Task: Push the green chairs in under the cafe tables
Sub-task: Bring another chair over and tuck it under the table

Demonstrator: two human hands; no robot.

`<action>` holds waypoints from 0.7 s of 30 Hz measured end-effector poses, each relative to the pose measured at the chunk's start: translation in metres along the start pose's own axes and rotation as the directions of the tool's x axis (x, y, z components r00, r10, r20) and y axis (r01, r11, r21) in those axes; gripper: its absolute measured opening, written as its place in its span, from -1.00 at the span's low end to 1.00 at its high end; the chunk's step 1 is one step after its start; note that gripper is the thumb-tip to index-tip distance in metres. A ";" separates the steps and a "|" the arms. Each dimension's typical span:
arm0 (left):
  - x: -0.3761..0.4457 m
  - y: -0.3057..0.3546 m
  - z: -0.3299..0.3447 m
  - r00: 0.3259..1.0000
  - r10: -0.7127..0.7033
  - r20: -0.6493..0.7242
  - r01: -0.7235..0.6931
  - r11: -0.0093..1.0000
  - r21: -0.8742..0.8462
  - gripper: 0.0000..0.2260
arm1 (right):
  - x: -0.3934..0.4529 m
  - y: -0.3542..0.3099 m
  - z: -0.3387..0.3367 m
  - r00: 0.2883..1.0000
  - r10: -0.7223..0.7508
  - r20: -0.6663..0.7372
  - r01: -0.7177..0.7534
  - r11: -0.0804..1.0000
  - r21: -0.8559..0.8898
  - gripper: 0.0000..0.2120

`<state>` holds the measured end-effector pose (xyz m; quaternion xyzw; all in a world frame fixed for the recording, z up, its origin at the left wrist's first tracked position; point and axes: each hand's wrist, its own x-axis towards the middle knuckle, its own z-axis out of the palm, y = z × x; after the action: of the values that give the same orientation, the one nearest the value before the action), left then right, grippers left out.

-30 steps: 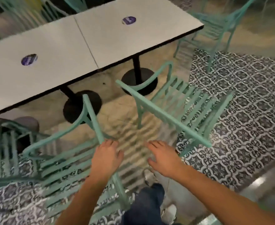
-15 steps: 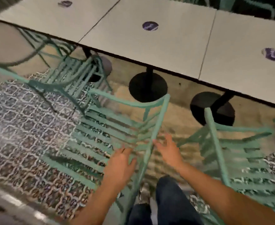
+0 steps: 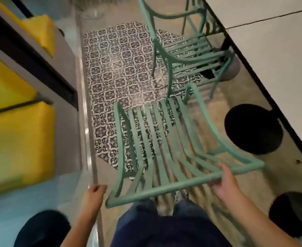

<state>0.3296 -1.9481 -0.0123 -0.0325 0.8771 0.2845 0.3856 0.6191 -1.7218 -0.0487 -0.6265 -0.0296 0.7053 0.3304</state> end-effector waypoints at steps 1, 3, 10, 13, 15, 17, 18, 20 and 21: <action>-0.004 -0.013 0.005 0.996 -0.094 -0.010 0.092 0.988 -0.123 -0.83 | 0.002 -0.004 -0.001 1.000 0.009 0.010 -0.009 1.000 -0.020 -0.77; -0.016 -0.034 0.017 0.965 -0.260 0.046 0.255 0.873 -0.415 -0.76 | 0.002 -0.006 -0.002 0.999 0.035 -0.020 -0.037 0.996 -0.083 -0.74; -0.047 -0.041 0.065 0.930 -0.209 0.302 0.352 0.273 -0.895 -0.63 | 0.007 -0.025 -0.006 0.995 -0.016 -0.102 0.004 0.993 -0.119 -0.62; -0.053 -0.013 0.080 0.916 -0.232 0.326 0.378 0.230 -0.897 -0.80 | 0.016 -0.034 -0.007 0.987 -0.028 -0.158 0.002 0.986 -0.165 -0.58; -0.047 -0.001 0.088 0.900 -0.272 0.340 0.404 0.233 -0.885 -0.92 | 0.020 -0.035 -0.008 0.979 -0.019 -0.201 -0.019 0.983 -0.184 -0.65; -0.039 0.001 0.090 0.893 -0.294 0.341 0.417 0.254 -0.873 -0.97 | 0.014 -0.036 -0.005 0.982 -0.009 -0.186 -0.026 0.982 -0.186 -0.70; -0.035 0.001 0.088 0.892 -0.295 0.341 0.419 0.261 -0.870 -0.96 | 0.015 -0.037 -0.004 0.981 -0.001 -0.194 -0.035 0.983 -0.182 -0.63; -0.031 0.000 0.083 0.888 -0.301 0.349 0.428 0.260 -0.865 -0.95 | 0.015 -0.034 -0.004 0.986 0.000 -0.166 -0.028 0.986 -0.167 -0.54; -0.029 0.002 0.080 0.888 -0.301 0.349 0.430 0.272 -0.861 -0.95 | 0.022 -0.030 -0.007 0.983 -0.001 -0.183 -0.024 0.990 -0.136 -0.57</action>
<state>0.4023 -1.9095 -0.0345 -0.4258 0.5091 0.6288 0.4050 0.6388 -1.6900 -0.0553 -0.7098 -0.0441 0.6432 0.2837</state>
